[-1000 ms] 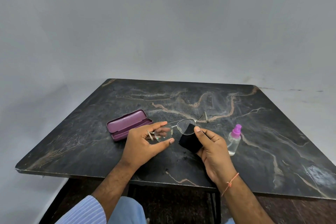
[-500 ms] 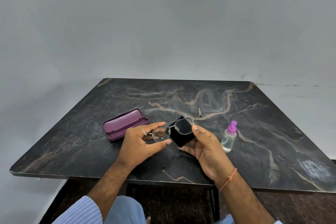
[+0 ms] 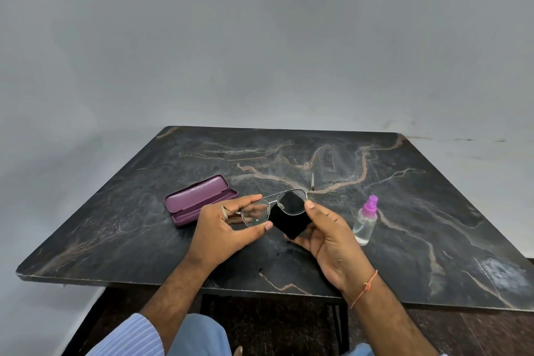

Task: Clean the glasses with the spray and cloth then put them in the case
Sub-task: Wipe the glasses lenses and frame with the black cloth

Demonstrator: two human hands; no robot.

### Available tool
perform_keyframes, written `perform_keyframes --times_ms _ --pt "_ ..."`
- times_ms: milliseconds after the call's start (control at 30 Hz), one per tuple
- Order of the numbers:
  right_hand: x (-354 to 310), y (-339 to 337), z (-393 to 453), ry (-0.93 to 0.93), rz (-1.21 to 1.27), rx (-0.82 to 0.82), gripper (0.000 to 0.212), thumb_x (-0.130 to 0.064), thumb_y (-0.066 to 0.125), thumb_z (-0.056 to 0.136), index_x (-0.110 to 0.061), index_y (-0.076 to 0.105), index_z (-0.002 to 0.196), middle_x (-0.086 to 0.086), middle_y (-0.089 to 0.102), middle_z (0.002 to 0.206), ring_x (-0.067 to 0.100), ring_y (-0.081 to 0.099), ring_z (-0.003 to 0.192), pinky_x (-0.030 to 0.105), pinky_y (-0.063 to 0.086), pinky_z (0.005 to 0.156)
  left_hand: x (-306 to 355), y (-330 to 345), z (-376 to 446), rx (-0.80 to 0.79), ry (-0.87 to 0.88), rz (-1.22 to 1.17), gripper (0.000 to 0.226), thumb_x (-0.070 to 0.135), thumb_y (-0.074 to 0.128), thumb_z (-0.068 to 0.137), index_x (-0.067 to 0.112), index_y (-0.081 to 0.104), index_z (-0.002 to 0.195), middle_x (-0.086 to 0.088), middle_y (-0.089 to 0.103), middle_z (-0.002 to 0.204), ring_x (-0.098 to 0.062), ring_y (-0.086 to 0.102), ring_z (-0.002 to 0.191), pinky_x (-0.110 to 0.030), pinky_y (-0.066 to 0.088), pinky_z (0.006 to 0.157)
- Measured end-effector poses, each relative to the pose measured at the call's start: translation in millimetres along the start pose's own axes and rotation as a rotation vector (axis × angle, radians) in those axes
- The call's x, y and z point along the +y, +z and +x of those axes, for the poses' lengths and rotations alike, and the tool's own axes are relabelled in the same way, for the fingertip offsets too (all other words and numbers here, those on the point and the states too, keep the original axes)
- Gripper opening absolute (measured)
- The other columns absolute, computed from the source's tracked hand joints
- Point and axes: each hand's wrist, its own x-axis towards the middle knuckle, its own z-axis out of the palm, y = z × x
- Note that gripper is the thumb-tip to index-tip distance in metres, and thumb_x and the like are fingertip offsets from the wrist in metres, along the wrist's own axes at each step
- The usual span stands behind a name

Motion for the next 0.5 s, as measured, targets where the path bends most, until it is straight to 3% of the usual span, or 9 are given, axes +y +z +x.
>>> perform_keyframes --times_ms 167,367,500 --pt "2.6 -0.8 1.9 -0.064 0.048 0.082 0.016 -0.012 0.066 0.099 -0.007 0.081 0.101 0.021 0.080 0.114 0.031 0.080 0.105 0.044 0.063 0.092 -0.1 0.5 -0.3 0.017 0.018 0.009 0.061 0.017 0.100 0.075 0.019 0.077 0.132 0.014 0.085 0.115 -0.008 0.083 0.104 -0.026 0.065 0.094" --pt "2.5 -3.5 2.5 -0.017 0.055 0.048 0.023 -0.020 0.066 0.096 -0.013 0.080 0.113 0.017 0.079 0.123 0.027 0.076 0.110 0.054 0.057 0.100 0.2 0.5 0.0 -0.020 0.030 0.034 0.061 0.018 0.100 0.076 0.019 0.077 0.133 0.013 0.084 0.115 -0.005 0.082 0.105 -0.025 0.065 0.095" --pt "2.4 -1.3 1.2 -0.022 0.023 0.037 0.030 -0.024 0.064 0.097 -0.004 0.077 0.114 0.024 0.078 0.121 0.030 0.077 0.108 0.047 0.061 0.096 -0.8 0.8 -0.5 -0.005 0.020 0.004 0.062 0.020 0.099 0.075 0.020 0.077 0.133 0.014 0.084 0.115 -0.008 0.082 0.105 -0.028 0.066 0.095"
